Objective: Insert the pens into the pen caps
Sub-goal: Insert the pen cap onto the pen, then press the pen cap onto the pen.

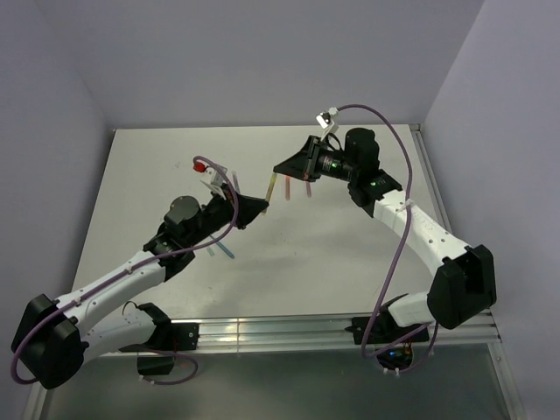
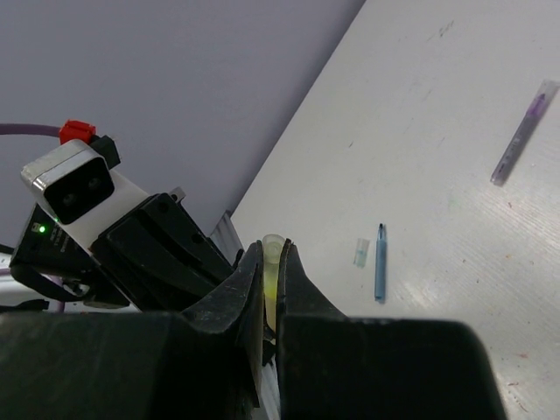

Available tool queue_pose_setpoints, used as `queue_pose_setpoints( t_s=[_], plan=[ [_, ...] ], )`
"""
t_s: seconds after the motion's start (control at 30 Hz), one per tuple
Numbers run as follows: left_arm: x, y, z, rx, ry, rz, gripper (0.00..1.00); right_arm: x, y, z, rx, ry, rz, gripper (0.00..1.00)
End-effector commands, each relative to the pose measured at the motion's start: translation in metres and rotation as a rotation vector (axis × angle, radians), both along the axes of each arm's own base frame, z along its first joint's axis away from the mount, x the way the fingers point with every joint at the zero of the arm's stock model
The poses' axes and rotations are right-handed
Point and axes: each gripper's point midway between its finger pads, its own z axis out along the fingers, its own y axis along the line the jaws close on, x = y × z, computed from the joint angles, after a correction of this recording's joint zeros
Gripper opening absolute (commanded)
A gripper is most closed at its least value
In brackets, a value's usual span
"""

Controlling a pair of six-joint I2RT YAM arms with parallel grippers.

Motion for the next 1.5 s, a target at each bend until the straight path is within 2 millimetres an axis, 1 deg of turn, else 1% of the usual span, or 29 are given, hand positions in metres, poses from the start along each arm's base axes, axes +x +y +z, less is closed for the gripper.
queue_pose_setpoints(
  t_s=[0.0,0.13,0.2,0.33,0.4,0.43,0.47,0.57,0.67,0.8,0.87,0.9,0.97,1.03,1.2,1.3,1.47],
  plan=[
    [0.019,0.007,0.035,-0.089,-0.081,0.095,0.00,-0.012,0.014,0.002,0.002,0.013,0.076,0.00],
    [0.024,0.002,0.030,-0.080,-0.056,0.094,0.00,-0.014,0.016,-0.012,-0.010,0.047,0.081,0.00],
    [0.027,0.001,0.024,-0.074,-0.042,0.103,0.00,-0.016,0.019,-0.017,-0.022,0.052,0.086,0.00],
    [0.030,-0.001,0.016,-0.066,-0.015,0.102,0.00,-0.021,0.022,-0.035,-0.059,0.095,0.097,0.00],
    [0.030,-0.006,0.012,-0.053,0.003,0.082,0.00,-0.021,0.021,-0.046,-0.076,0.127,0.090,0.00],
    [0.031,-0.009,-0.001,-0.022,0.041,0.074,0.00,-0.021,0.020,-0.051,-0.086,0.141,0.085,0.00],
    [0.032,-0.013,0.002,-0.021,0.046,0.062,0.00,-0.021,0.020,-0.055,-0.093,0.153,0.083,0.00],
    [0.030,-0.020,-0.010,0.004,0.105,0.026,0.00,-0.022,0.020,-0.069,-0.106,0.209,0.077,0.00],
    [0.026,-0.023,-0.019,0.010,0.137,0.001,0.00,-0.022,0.018,-0.079,-0.115,0.243,0.067,0.00],
    [0.024,-0.021,-0.028,0.012,0.163,0.007,0.00,-0.019,0.015,-0.081,-0.125,0.237,0.027,0.00],
    [0.023,-0.019,-0.030,0.014,0.163,0.010,0.00,-0.018,0.014,-0.081,-0.128,0.227,0.026,0.00],
    [0.023,-0.018,-0.030,0.012,0.163,0.016,0.00,-0.021,0.014,-0.085,-0.141,0.242,0.026,0.00],
    [0.023,-0.018,-0.030,0.013,0.158,0.016,0.00,-0.021,0.012,-0.086,-0.151,0.230,0.020,0.00],
    [0.022,-0.020,-0.028,0.015,0.153,0.002,0.00,-0.022,0.012,-0.087,-0.158,0.228,0.015,0.00],
    [0.020,-0.027,-0.032,0.020,0.167,-0.040,0.00,-0.022,0.011,-0.092,-0.166,0.243,0.004,0.00],
    [0.016,-0.030,-0.034,0.027,0.177,-0.064,0.00,-0.019,0.009,-0.093,-0.178,0.245,-0.017,0.04],
    [0.010,-0.031,-0.040,0.037,0.187,-0.094,0.00,-0.014,0.004,-0.086,-0.190,0.214,-0.057,0.09]
  ],
)
